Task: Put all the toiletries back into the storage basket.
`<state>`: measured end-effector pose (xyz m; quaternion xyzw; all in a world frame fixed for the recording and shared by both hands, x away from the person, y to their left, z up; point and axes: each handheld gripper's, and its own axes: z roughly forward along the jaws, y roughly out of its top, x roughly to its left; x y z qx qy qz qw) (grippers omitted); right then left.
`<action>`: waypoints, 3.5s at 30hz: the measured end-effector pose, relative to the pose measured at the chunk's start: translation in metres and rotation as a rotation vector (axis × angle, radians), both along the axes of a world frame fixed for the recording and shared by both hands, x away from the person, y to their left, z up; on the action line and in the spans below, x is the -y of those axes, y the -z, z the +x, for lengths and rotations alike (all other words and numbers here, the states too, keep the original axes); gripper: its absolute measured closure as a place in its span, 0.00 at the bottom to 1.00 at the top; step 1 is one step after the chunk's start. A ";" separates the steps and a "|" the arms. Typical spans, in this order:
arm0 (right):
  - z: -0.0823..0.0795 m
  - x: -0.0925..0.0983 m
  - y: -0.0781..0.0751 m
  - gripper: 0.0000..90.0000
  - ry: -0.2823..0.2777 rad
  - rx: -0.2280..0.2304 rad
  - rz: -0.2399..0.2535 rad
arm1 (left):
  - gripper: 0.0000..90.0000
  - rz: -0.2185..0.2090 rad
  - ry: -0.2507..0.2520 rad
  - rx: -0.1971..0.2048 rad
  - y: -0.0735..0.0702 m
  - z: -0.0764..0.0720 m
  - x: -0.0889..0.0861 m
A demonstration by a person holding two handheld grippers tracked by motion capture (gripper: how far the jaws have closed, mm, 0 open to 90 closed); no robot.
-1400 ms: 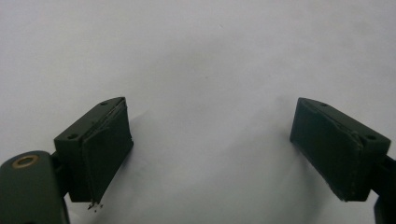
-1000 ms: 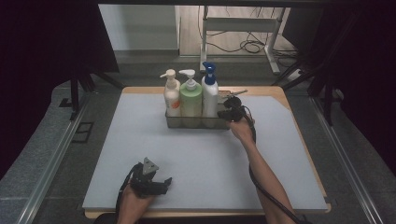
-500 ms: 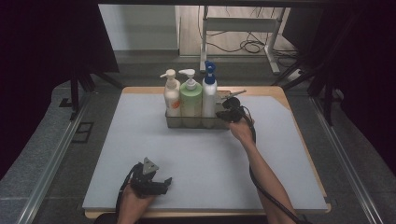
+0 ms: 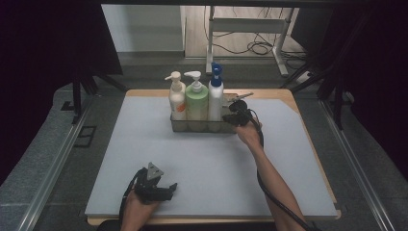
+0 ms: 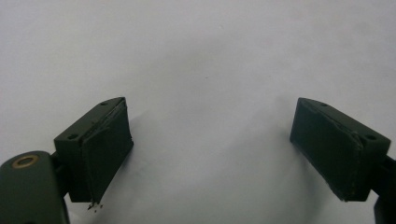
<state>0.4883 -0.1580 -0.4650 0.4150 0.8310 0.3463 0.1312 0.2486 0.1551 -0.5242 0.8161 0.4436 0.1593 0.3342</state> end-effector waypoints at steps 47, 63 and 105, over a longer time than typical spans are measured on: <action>-0.029 0.020 -0.037 0.47 -0.037 0.112 0.020 | 0.13 0.002 0.002 0.002 0.000 0.000 0.000; -0.052 0.022 -0.044 0.30 -0.091 0.139 0.008 | 0.13 0.000 0.000 0.002 0.000 0.000 0.000; -0.110 0.043 -0.039 0.00 -0.226 0.158 -0.060 | 0.13 -0.001 -0.001 0.002 0.000 0.000 0.000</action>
